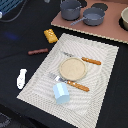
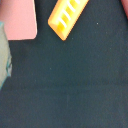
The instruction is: Interact with the objects in diverse but meaningful ways.
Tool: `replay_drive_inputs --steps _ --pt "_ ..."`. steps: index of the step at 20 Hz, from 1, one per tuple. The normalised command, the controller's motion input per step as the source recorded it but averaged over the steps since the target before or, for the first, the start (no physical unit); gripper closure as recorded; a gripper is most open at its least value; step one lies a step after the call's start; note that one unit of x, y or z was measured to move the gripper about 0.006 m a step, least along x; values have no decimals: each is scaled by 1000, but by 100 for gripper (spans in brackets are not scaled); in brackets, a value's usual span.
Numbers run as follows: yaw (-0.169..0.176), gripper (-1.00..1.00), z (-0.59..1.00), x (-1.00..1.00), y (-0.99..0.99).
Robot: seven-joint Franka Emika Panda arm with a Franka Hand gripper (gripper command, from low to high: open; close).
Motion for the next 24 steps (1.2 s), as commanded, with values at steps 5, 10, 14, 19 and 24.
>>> replay_drive_inputs --steps 5,10,14,19,24 --pt "-48 -100 -402 -49 -43" --pt "-98 -100 -570 -197 0" --pt "-106 -100 -609 -213 0" --pt "-81 -100 -541 -203 -21" --pt "-67 -100 -444 -205 -38"
